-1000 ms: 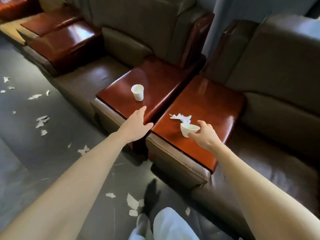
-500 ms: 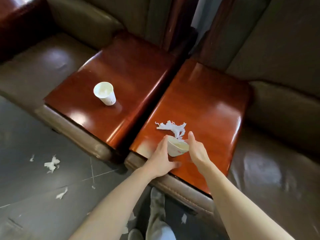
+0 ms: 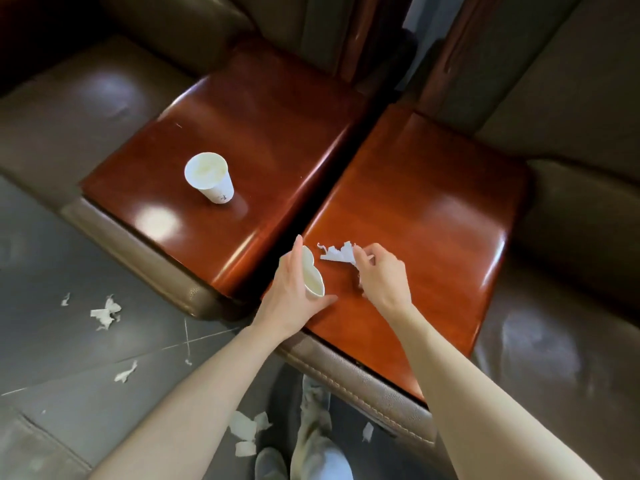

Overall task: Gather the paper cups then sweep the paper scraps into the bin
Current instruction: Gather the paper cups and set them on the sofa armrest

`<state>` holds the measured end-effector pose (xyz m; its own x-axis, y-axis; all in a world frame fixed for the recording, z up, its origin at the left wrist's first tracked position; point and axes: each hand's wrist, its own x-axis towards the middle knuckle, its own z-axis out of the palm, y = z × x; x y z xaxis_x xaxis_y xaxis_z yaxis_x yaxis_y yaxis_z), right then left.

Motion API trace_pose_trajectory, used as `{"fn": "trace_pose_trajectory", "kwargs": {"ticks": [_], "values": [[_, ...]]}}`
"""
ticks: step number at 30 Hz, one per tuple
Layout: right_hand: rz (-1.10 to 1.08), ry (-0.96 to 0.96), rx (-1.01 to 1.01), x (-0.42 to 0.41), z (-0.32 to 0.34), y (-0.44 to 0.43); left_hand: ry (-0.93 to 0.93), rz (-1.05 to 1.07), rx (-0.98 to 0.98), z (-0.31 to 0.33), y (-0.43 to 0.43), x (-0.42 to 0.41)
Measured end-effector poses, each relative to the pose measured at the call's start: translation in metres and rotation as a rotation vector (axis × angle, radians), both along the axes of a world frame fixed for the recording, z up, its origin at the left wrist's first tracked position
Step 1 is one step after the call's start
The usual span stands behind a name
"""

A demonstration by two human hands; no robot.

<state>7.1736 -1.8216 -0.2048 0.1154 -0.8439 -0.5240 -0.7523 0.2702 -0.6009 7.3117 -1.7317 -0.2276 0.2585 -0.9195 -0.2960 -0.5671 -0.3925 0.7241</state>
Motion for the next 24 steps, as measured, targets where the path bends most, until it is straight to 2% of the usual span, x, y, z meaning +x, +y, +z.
{"fn": "trace_pose_trajectory", "kwargs": {"ticks": [1,2,5,7,9,12,17,21,24], "values": [[0.023,0.094,-0.085,0.001,-0.004,-0.004,0.001,0.036,-0.024,0.001,0.0,0.007],[0.054,0.146,-0.069,0.002,-0.009,-0.007,-0.008,0.057,-0.038,0.002,0.0,0.015],[0.066,0.161,0.11,0.01,-0.031,-0.015,-0.054,0.094,-0.043,0.004,-0.001,0.043],[0.092,0.167,0.077,0.024,-0.046,-0.017,-0.072,0.143,-0.042,0.005,0.001,0.064],[0.103,0.111,0.028,0.043,-0.052,-0.019,-0.079,0.206,-0.044,0.006,0.004,0.085],[0.07,0.044,0.058,0.069,-0.042,-0.026,-0.096,0.289,-0.029,0.011,0.01,0.114],[-0.074,-0.26,0.007,0.13,0.01,-0.059,-0.091,0.4,-0.037,0.03,0.009,0.153],[0.077,-0.301,-0.056,0.2,0.045,-0.083,-0.08,0.421,-0.058,0.043,-0.002,0.189],[0.097,-0.362,-0.04,0.248,0.052,-0.085,-0.038,0.432,-0.06,0.046,-0.012,0.222]]}}
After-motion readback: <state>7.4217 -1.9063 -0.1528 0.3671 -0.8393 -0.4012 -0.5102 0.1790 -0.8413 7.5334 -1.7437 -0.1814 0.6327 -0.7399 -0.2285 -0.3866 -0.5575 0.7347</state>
